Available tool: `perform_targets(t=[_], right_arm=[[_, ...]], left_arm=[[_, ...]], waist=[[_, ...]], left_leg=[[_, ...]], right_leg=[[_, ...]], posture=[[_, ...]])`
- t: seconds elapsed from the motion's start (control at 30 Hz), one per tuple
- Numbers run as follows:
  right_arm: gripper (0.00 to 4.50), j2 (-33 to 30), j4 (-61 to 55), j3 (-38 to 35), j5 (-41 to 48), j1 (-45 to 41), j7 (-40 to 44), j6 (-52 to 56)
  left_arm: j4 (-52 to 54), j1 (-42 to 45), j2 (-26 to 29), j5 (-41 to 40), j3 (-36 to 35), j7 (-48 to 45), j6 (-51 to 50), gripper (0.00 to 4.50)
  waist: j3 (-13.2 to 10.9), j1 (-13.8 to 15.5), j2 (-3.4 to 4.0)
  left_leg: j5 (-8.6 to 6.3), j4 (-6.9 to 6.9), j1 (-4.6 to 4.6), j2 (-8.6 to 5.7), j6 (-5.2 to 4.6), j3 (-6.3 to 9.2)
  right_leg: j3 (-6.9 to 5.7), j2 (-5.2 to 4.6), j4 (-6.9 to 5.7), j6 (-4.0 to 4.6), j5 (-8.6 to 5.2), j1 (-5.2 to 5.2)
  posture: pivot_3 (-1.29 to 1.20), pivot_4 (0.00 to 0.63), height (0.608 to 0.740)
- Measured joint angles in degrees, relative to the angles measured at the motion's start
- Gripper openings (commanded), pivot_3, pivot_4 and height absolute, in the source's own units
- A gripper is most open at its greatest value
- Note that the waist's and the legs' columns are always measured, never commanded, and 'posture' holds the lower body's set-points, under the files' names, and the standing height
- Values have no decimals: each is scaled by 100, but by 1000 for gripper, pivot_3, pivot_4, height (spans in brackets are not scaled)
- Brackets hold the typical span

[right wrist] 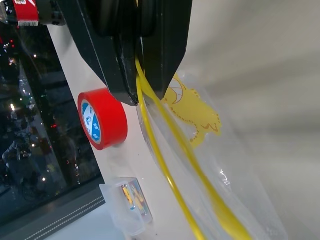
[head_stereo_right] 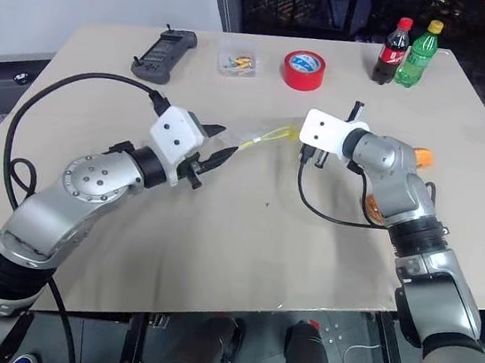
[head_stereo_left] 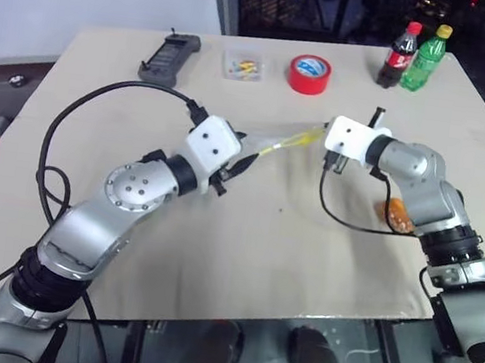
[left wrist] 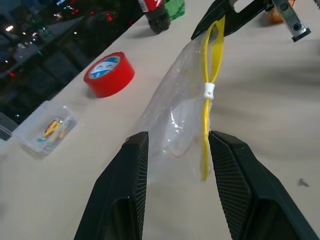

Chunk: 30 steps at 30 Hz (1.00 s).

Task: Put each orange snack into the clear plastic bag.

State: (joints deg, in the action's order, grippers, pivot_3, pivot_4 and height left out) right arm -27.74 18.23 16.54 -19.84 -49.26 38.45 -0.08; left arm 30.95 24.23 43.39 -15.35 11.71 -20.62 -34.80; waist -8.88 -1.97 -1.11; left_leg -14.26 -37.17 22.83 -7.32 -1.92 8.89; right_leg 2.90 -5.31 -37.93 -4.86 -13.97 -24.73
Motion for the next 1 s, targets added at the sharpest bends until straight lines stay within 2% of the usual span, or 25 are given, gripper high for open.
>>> perform_targets(t=[0.17, 0.2, 0.23, 0.27, 0.33, 0.47, 0.5, 0.53, 0.6, 0.77, 0.8, 0.83, 0.9, 1.0], right_arm=[[0, 32, -210, 18, 0, 0, -1, 120], [0, 41, -226, 20, 0, 1, -2, 138], [0, 48, -253, 27, 0, 1, -2, 172], [0, 58, -283, 38, -1, 2, -2, 208], [0, 61, -344, 41, -6, 5, -3, 251], [0, 52, -471, 41, 0, 14, 79, 363], [593, 51, -483, 43, 2, 19, 104, 367], [788, 51, -517, 43, 3, 37, 105, 379], [1697, 59, -682, 33, 21, 110, 96, 516], [1697, -50, -1387, -201, 231, 548, 202, 1243], [1107, -127, -1728, -362, 417, 760, 355, 1545], [906, -154, -1962, -495, 574, 904, 444, 1802], [50, -145, -2496, -812, 1007, 1141, 641, 2523], [50, 38, -3084, -1125, 1610, 1190, 741, 3449]], left_arm=[[-123, 32, -233, 339, 39, -155, 47, 2014], [-163, 47, -314, 412, 48, -177, 63, 1514], [-226, 70, -385, 483, 71, -198, 77, 1243], [-275, 93, -439, 540, 87, -227, 80, 641], [-330, 134, -512, 650, 144, -290, 92, 25], [-501, 144, -637, 861, 235, -413, 197, 25], [-539, 144, -672, 910, 237, -424, 227, 0], [-593, 144, -704, 981, 238, -437, 300, 0], [-726, 149, -753, 1132, 237, -451, 470, 0], [-992, 153, -802, 1398, 227, -522, 861, 0], [-1041, 145, -797, 1455, 218, -553, 964, 0], [-1078, 136, -787, 1499, 207, -571, 1032, 0], [-1151, 126, -780, 1583, 180, -605, 1141, 0], [-1151, 114, -781, 1641, 170, -683, 1248, 0]], waist=[[0, 0, 0], [0, 2, 0], [0, 2, 0], [0, 1, 0], [0, -3, 0], [0, -10, 0], [0, -10, 0], [0, -9, 0], [0, -9, 0], [0, 19, 0], [0, 37, 0], [0, 52, 0], [0, 64, 0], [2, 45, 2]], left_leg=[[0, -2, 0, 0, 0, 0], [0, -4, 0, 0, 0, 2], [0, -4, 0, 0, 0, 1], [0, -4, 0, 0, 0, 2], [0, -5, 0, 0, 0, 2], [0, -6, 0, 0, 0, 2], [0, -6, 0, 0, 0, 2], [0, -7, 0, 0, 0, 2], [0, -7, 0, 0, 0, 2], [0, -10, 3, -1, 0, 5], [0, -11, 4, -1, 0, 7], [0, -11, 6, -1, 0, 7], [0, -12, 6, -1, 0, 5], [0, -13, 1, 2, 0, 5]], right_leg=[[-1, 0, -1, 0, 0, 0], [-3, 0, -1, 0, 0, 1], [-2, 0, -1, 0, 0, 1], [-3, 0, -2, 0, 0, 1], [-2, 0, -2, 0, 0, 0], [-3, 0, -3, 0, 0, 0], [-3, 0, -4, 0, 0, 0], [-2, 0, -4, 0, 0, 0], [-3, 0, -5, 0, 0, 0], [-5, -2, -4, 0, 0, 1], [-7, -3, -3, 0, 0, 1], [-7, -3, -3, -1, 0, 0], [-4, -2, -5, -1, 0, 0], [-3, -2, -11, -1, 1, 1]], posture=[[0, 150, 740], [0, 150, 740], [0, 150, 740], [0, 150, 740], [0, 150, 740], [0, 150, 740], [0, 150, 740], [0, 150, 740], [0, 150, 740], [0, 150, 740], [0, 150, 740], [0, 150, 740], [0, 150, 740], [0, 150, 740]])
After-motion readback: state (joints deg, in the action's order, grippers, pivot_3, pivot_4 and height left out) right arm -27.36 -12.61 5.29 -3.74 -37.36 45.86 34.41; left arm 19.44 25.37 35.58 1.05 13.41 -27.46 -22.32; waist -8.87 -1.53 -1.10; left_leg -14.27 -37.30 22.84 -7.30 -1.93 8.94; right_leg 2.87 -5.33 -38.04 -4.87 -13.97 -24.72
